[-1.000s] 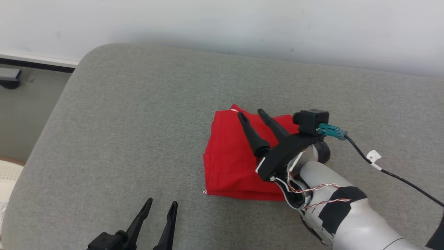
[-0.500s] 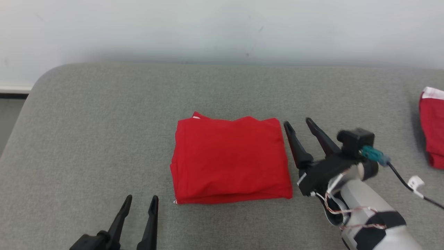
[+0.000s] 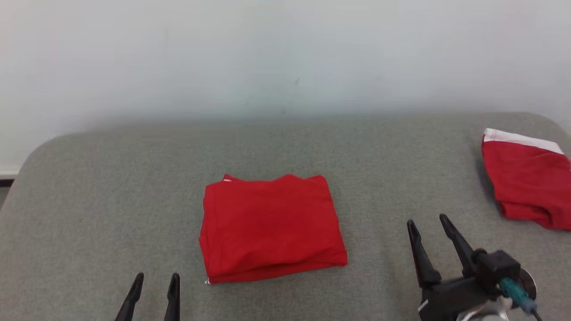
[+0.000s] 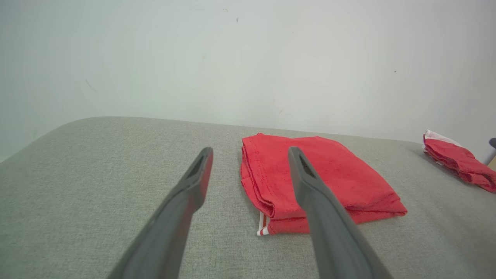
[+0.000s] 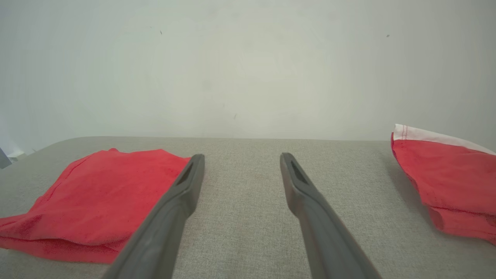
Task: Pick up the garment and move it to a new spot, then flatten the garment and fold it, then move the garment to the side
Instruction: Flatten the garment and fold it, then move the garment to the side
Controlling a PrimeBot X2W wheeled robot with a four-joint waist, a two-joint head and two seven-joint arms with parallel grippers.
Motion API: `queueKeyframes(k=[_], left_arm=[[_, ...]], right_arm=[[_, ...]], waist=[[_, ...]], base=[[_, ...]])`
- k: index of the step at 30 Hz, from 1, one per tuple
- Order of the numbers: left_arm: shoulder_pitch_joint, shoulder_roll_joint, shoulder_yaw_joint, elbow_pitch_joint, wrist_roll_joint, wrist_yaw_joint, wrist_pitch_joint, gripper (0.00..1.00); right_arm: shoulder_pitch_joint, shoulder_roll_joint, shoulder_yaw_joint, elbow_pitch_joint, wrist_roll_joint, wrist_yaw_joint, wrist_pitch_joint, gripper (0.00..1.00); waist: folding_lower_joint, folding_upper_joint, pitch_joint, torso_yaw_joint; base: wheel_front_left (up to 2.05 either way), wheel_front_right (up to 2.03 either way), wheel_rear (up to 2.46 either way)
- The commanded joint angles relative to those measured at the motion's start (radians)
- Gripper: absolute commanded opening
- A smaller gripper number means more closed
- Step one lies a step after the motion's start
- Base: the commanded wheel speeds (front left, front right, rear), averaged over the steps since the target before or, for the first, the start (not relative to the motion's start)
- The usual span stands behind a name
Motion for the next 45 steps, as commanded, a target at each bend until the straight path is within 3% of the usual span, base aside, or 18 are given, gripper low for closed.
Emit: queueKeyframes(k=[1,9,18,39,45], left_arm=[[0.026,-0.004,0.008,-0.005,0.018,-0.010,-0.004,1.00],[0.103,-0.052,0.087,0.004,0.112,-0.099,-0.004,1.00],[0.156,-0.101,0.168,0.002,0.172,-0.154,-0.004,1.00],[0.171,-0.126,0.210,0.024,0.205,-0.188,-0.004,1.00],[0.160,-0.126,0.194,0.030,0.201,-0.192,-0.004,1.00]], right_arm=[[0.022,0.009,-0.006,-0.018,-0.013,0.000,-0.001,1.00],[0.187,0.043,-0.050,-0.143,-0.089,0.000,-0.001,1.00],[0.273,0.075,-0.061,-0.194,-0.121,0.000,-0.001,1.00],[0.305,0.088,-0.048,-0.183,-0.104,0.000,-0.001,1.00],[0.271,0.099,-0.015,-0.108,0.005,0.000,-0.001,1.00]], waist=[[0.0001,0.0000,-0.025,-0.021],[0.0001,0.0000,-0.063,-0.030],[0.0001,0.0000,-0.085,-0.022],[0.0001,0.0000,-0.099,-0.004],[0.0001,0.0000,-0.089,0.015]], base=[[0.00,0.00,0.00],[0.00,0.00,0.00],[0.00,0.00,0.00],[0.00,0.00,0.00],[0.00,0.00,0.00]])
